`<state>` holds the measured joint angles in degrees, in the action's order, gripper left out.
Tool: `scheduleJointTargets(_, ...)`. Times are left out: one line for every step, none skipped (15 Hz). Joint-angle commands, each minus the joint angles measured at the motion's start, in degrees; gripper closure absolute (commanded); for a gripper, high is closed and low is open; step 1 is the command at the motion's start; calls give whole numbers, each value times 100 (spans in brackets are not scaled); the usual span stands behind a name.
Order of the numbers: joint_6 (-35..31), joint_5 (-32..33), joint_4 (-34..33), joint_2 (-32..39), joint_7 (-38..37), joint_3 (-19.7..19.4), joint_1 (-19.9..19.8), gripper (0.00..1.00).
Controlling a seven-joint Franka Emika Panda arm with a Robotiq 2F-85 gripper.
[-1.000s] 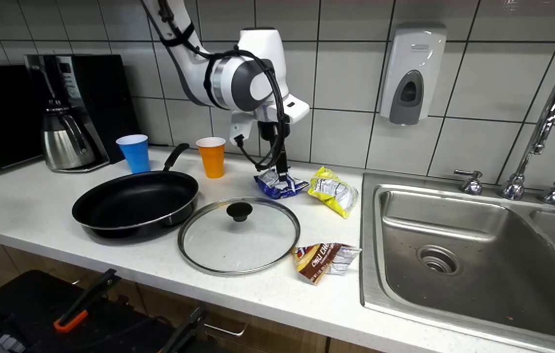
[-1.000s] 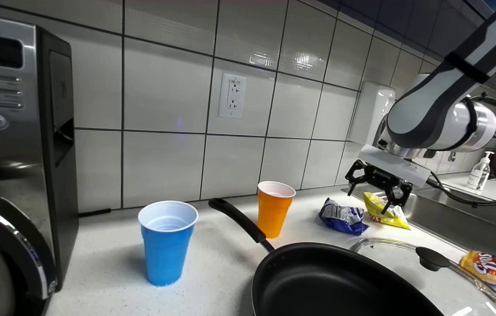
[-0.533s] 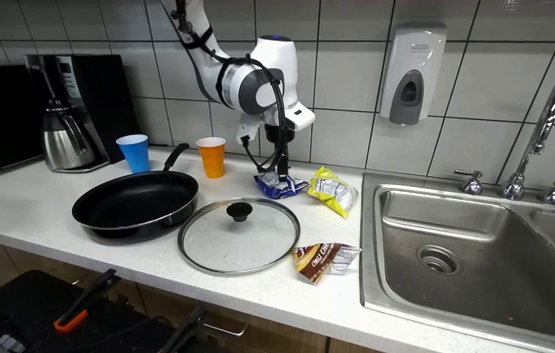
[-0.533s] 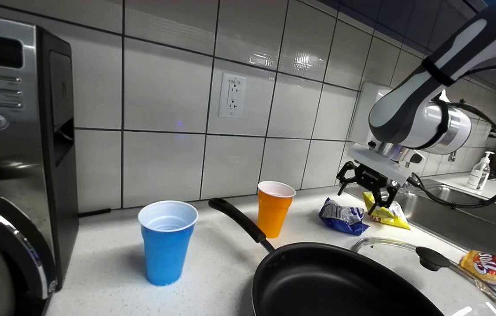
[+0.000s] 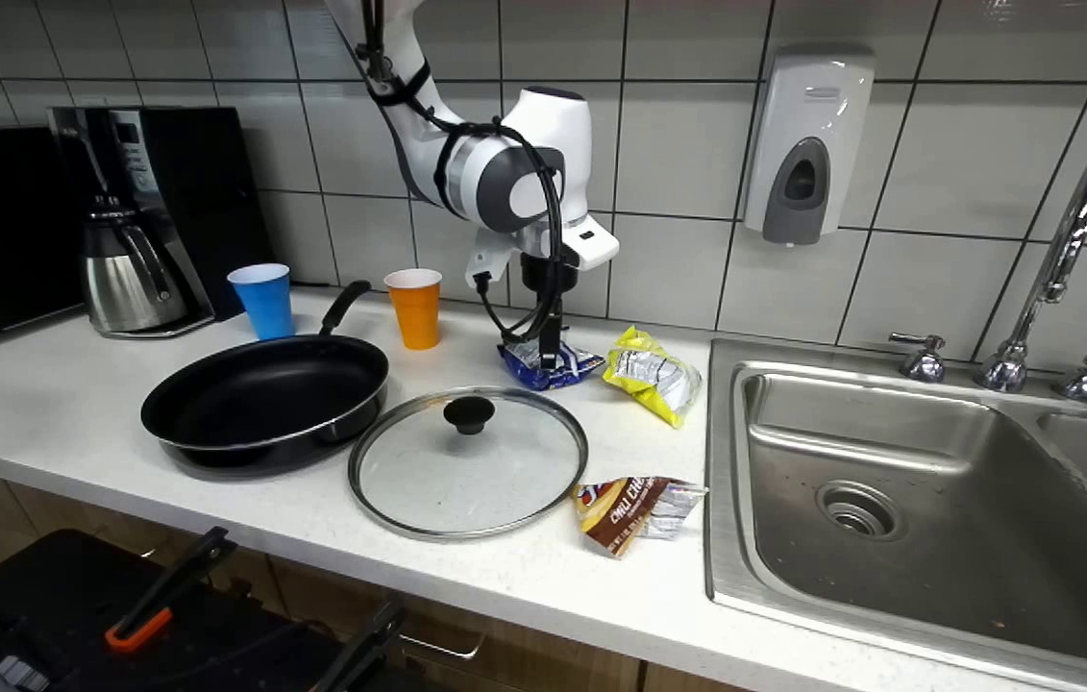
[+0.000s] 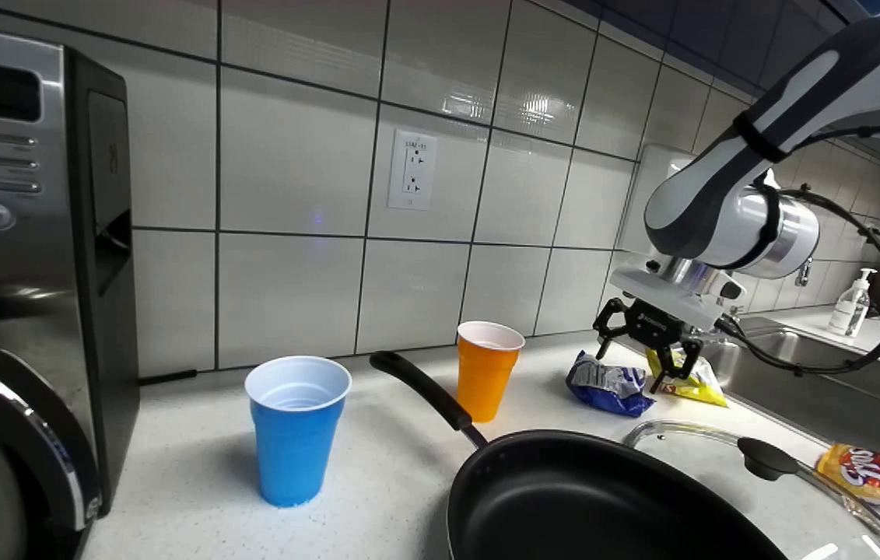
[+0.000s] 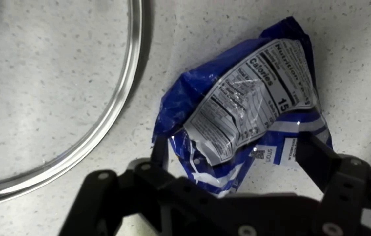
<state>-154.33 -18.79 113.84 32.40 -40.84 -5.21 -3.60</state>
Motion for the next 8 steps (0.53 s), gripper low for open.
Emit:
scheduleJointTargets(310,-104,-193,52,49,-20,-35,0)
scheduleJointTargets(320,-81,-192,51,19,-51,-14,3)
scheduleJointTargets(327,-68,-193,52,0,-72,-3,26)
scheduleJointTargets(339,-56,-190,52,-21,-95,7,28)
scheduleJointTargets(349,-55,-187,52,-22,-106,6,29)
scheduleJointTargets(370,-60,-186,49,-19,-113,-1,36)
scheduleJointTargets(387,-58,-184,48,-20,-123,-1,44)
scheduleJointTargets(405,-54,-183,48,-19,-131,-1,53)
